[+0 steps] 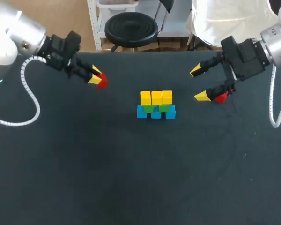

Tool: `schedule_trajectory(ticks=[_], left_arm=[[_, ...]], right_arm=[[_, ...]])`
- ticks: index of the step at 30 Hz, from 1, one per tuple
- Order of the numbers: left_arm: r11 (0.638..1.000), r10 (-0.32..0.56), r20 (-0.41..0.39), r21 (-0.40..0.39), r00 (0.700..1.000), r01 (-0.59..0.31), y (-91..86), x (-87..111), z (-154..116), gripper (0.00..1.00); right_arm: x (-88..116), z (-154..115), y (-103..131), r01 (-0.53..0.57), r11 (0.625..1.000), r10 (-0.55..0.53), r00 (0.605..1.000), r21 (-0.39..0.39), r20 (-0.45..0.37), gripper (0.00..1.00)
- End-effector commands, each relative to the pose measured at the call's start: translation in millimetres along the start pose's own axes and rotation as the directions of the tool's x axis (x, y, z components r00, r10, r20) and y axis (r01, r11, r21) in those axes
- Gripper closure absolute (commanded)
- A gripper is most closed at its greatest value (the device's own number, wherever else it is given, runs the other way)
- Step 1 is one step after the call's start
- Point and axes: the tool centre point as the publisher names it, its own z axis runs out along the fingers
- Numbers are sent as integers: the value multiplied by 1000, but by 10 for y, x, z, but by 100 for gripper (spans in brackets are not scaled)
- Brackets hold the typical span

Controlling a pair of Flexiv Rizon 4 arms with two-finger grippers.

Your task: Place the blue cubes, place green cubes on the blue cubes, place the yellow cubes on the green cubes, then place the red cubes on the yellow cubes, and place purple cube on the red cubes.

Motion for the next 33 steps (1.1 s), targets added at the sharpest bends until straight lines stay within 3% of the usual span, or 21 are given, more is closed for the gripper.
schedule_trajectory(ticks=[1, 5, 33], left_arm=[[999, 35, -6, 16, 999, -35, -203, -159, -46, 100], [998, 60, -20, 21, 998, -60, -278, -237, -60, 100], [998, 60, -20, 21, 998, -60, -278, -237, -60, 100]], right_arm=[[-2, -4, 7, 0, 1000, 0, 1000, 1, -1, 0], [-2, -4, 7, 0, 1000, 0, 1000, 1, -1, 0], [-2, -4, 7, 0, 1000, 0, 1000, 1, -1, 0]])
